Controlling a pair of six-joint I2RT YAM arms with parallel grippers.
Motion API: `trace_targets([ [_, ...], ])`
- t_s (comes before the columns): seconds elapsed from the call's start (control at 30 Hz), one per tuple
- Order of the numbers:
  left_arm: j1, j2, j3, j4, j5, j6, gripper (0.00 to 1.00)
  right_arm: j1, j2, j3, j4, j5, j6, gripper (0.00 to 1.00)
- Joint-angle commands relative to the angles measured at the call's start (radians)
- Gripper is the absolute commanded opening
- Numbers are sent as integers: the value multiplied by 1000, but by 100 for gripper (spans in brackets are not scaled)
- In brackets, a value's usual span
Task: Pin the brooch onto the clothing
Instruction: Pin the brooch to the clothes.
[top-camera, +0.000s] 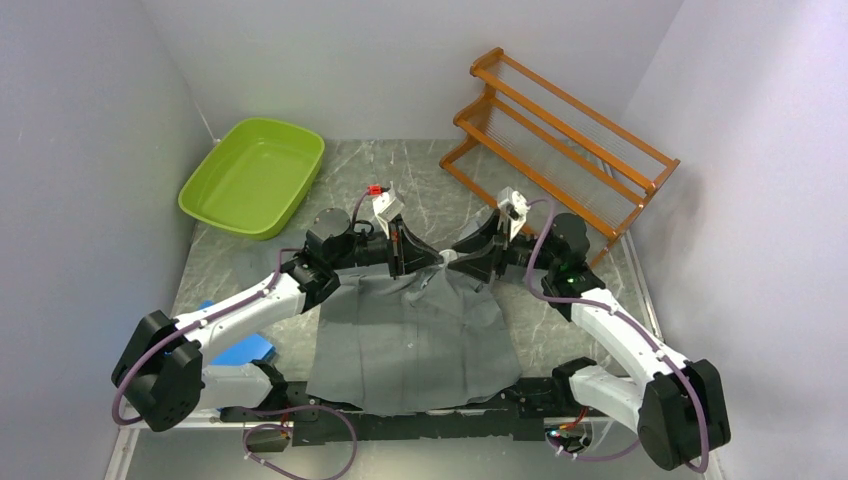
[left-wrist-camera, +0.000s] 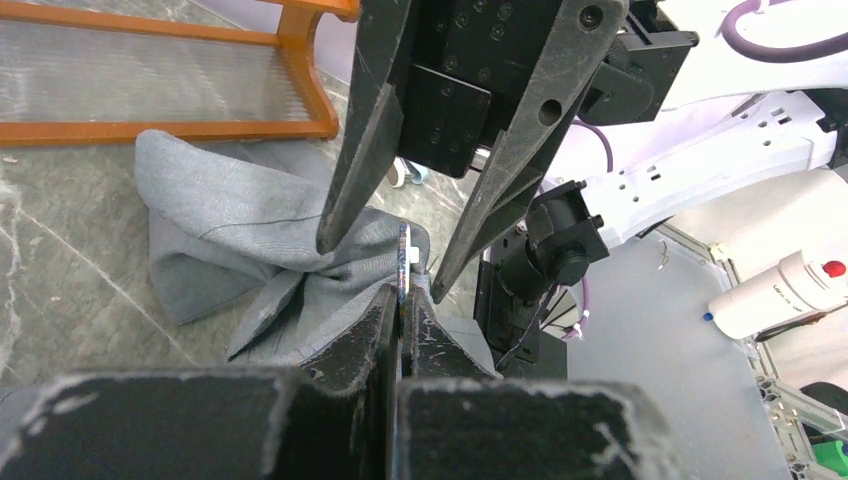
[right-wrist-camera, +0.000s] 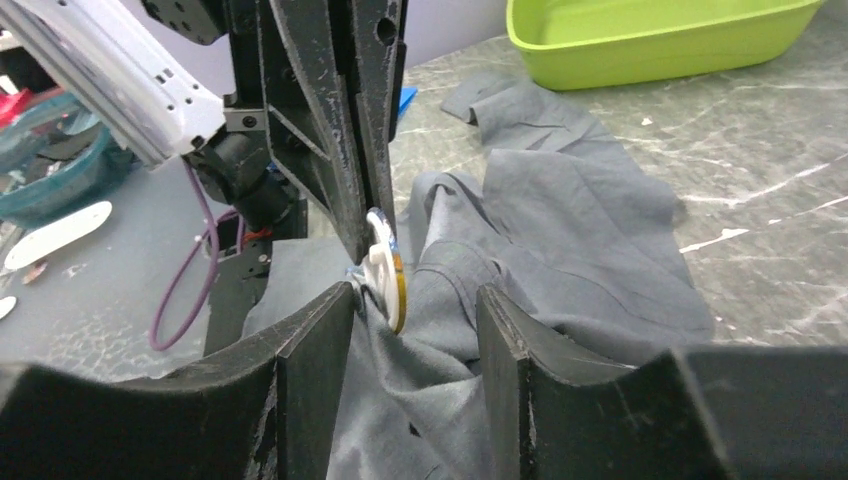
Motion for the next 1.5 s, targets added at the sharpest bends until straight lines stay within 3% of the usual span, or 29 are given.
trace_targets([
  [0.0, -4, -39, 37, 37, 26, -5, 3, -27, 0, -33, 219, -110, 74, 49],
  [0.3, -4, -33, 39, 44, 30, -8, 3, -29, 19, 2, 197, -132, 80, 42],
  [0.47, -4, -24, 45, 47, 36, -15, 3, -4, 71, 98, -6, -136, -18, 37],
  [0.77, -4, -18, 54, 38, 34, -15, 3, 46, 103, 146, -140, -109, -117, 14],
  [0.97, -4, -12, 62, 30, 35, -15, 3, 105, 126, 217, -340, 5, -248, 5],
  [1.1, -4, -15, 69, 18, 37, -8, 3, 123, 133, 228, -374, 44, -254, 2],
  [1.17, -4, -23, 69, 9, 34, -2, 3, 122, 112, 201, -342, 33, -254, 8],
  [1.27, -4, -41, 62, -3, 31, 9, 3, 107, 51, 123, -201, 0, -206, 34],
  [1.33, -4, -53, 54, -6, 29, 14, 3, 86, 16, 72, -107, -34, -151, 45],
  [1.4, -4, -65, 48, -10, 31, 19, 3, 61, -3, 45, -38, -83, -112, 49],
  [1.47, -4, -75, 40, -2, 32, 18, 3, 48, -13, 28, 27, -129, -72, 42],
])
